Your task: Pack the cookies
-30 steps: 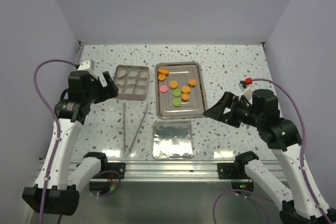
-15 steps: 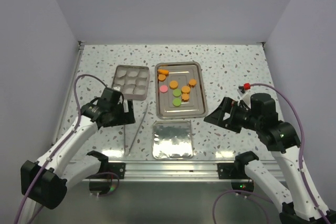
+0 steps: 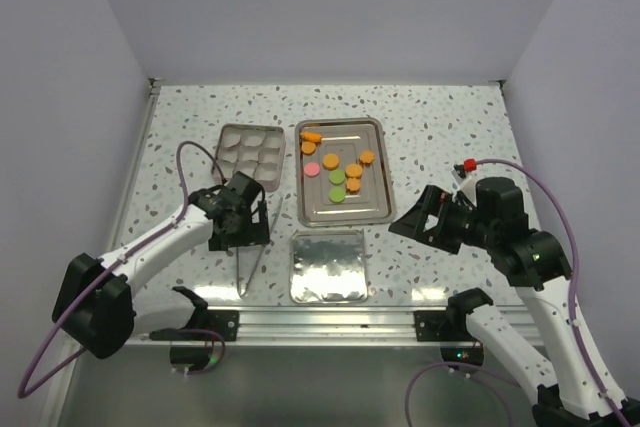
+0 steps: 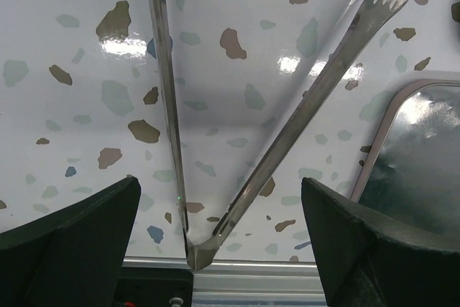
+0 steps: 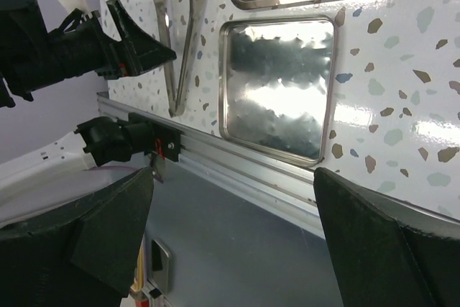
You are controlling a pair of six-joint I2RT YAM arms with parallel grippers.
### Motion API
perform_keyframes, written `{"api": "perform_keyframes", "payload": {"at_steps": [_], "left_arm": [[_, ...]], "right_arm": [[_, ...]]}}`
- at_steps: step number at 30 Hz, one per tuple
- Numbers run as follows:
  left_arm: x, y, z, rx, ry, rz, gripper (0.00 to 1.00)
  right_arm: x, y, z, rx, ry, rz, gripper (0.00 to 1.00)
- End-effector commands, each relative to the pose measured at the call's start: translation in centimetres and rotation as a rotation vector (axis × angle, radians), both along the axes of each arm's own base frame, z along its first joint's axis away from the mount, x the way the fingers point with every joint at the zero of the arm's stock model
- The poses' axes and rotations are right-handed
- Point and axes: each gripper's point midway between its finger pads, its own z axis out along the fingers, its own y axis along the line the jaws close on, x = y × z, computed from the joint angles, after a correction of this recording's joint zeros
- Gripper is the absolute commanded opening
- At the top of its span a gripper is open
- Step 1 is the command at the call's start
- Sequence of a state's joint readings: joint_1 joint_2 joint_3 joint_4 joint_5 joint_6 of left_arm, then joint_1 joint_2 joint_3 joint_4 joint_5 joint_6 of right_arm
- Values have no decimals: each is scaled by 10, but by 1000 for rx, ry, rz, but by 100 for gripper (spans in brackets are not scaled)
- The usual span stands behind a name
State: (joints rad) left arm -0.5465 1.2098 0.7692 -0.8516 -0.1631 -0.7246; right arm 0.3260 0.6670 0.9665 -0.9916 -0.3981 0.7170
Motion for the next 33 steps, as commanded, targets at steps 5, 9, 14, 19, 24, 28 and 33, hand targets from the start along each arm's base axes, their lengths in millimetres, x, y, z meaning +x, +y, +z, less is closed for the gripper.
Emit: {"api": "perform_keyframes", "payload": {"at_steps": [5, 9, 14, 19, 24, 28, 33], "left_arm": [[7, -7, -17, -5, 11, 24, 100], [10, -6, -19, 14, 13, 20, 100], [12, -9, -27, 18, 37, 4, 100], [14, -9, -41, 42, 69, -13, 100], [13, -7, -54, 70, 94, -15, 100], [14, -6, -57, 67, 84, -9, 94], [14, -7, -42, 54, 68, 2, 79]], "right_arm": [[1, -6, 8, -21, -30, -19, 96], [2, -6, 8, -26, -30, -20, 96], [5, -6, 8, -34, -30, -22, 97], [9, -6, 6, -43, -28, -24, 97], [11, -7, 5, -54, -32, -24, 97], [12, -8, 4, -72, -34, -16, 97], [12, -10, 3, -88, -36, -5, 97]]}}
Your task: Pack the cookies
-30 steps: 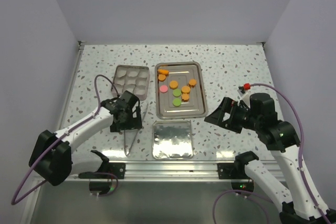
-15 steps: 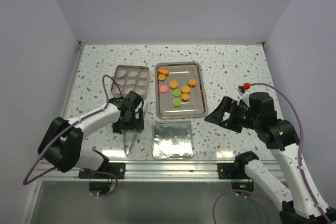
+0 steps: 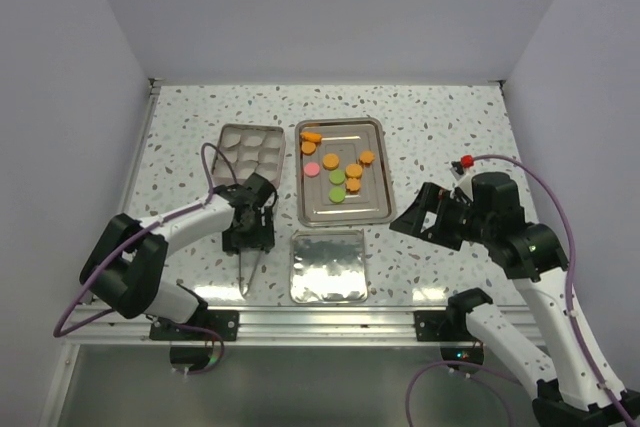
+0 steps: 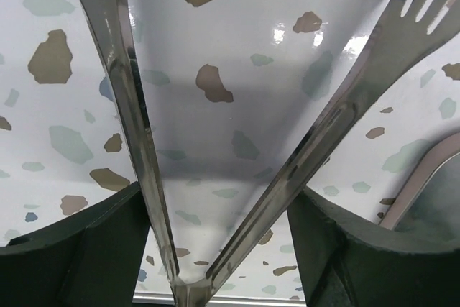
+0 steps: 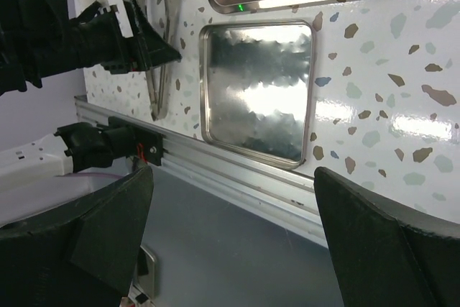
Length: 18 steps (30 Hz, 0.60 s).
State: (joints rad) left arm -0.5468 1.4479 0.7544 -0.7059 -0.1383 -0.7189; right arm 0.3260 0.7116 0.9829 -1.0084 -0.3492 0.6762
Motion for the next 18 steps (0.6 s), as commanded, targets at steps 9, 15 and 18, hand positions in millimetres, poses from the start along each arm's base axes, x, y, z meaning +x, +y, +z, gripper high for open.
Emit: {"api": "perform_keyframes", "payload": {"at_steps": [9, 15, 18], "left_arm": [[18, -6, 74, -28, -103, -26, 73], [25, -11, 121, -48, -144, -70, 71], [29, -15, 147, -75, -182, -95, 70]], "right_arm": [[11, 0, 21, -7, -80, 15, 97], [32, 12, 41, 29, -118, 31, 97], [40, 16, 51, 39, -131, 34, 97]]}}
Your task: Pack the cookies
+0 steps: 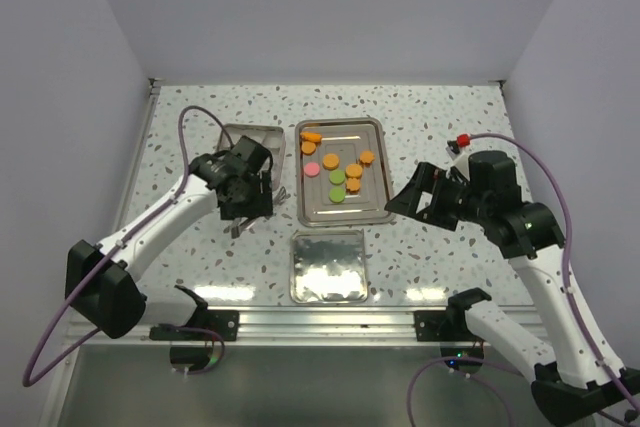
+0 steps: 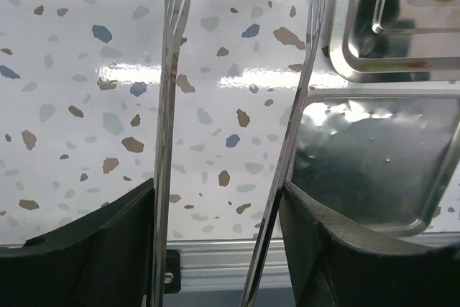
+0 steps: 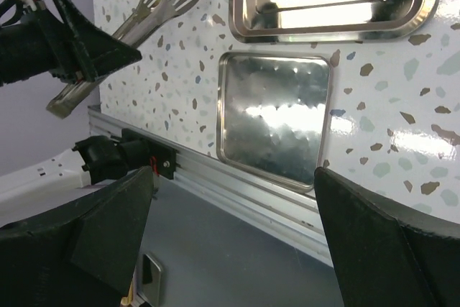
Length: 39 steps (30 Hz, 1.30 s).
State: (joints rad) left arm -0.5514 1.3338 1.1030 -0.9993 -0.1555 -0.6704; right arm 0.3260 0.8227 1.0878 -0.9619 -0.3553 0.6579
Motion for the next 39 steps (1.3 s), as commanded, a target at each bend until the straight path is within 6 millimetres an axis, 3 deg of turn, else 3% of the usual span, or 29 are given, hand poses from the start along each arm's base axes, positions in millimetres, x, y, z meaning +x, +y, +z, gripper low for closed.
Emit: {"api": "perform_keyframes", "payload": {"at_steps": [1, 8, 11, 19, 24, 29, 30, 35, 39], "left_arm": [[-4, -1, 40, -22, -39, -57, 69], [10, -17, 89, -94, -121, -116, 67], [18, -26, 92, -100, -131, -154, 67], [43, -64, 84, -91, -130, -234, 67], [64, -89, 71, -63, -124, -271, 67], [90, -108, 70, -48, -152, -286, 68], [94, -111, 62, -37, -134, -292, 68], [116, -126, 56, -17, -145, -316, 68], [129, -133, 39, 12, -118, -328, 68]], "right_arm": [[16, 7, 29, 33, -97, 17, 97], [16, 2, 33, 35, -127, -15, 97], [13, -2, 29, 20, -124, -34, 97], [1, -35, 18, -111, -107, -144, 97], [-11, -41, 15, -118, -108, -152, 97], [-19, -45, 14, -120, -97, -168, 97], [-20, -46, 14, -120, -96, -173, 97], [-26, -51, 15, -128, -90, -192, 97], [-26, -55, 17, -144, -95, -208, 97]]}}
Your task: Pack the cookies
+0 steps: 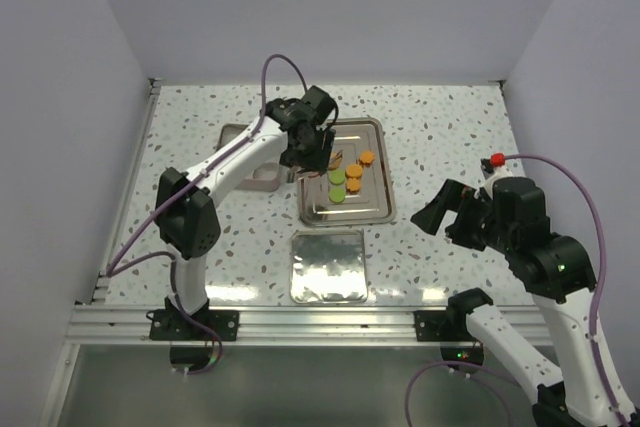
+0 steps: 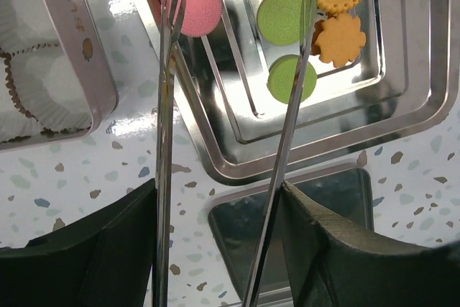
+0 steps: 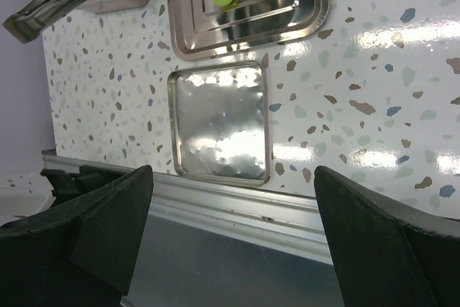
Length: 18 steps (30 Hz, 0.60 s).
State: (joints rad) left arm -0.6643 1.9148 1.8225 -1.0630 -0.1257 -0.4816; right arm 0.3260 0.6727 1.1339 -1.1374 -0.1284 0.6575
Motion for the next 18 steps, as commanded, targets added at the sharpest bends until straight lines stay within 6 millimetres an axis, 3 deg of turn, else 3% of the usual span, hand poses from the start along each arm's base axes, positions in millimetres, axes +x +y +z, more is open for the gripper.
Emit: {"api": "perform_keyframes", "payload": {"at_steps": [1, 8, 18], "left_arm": [[18, -10, 6, 4, -55, -32, 68], [33, -20, -12, 26, -40, -44, 68], [38, -24, -29, 43, -19, -44, 65]], "right_arm": [[-1, -8, 12, -16, -31, -37, 97], [5, -11, 16, -50, -42, -35, 97], [13, -10, 17, -68, -52, -25, 97]]}}
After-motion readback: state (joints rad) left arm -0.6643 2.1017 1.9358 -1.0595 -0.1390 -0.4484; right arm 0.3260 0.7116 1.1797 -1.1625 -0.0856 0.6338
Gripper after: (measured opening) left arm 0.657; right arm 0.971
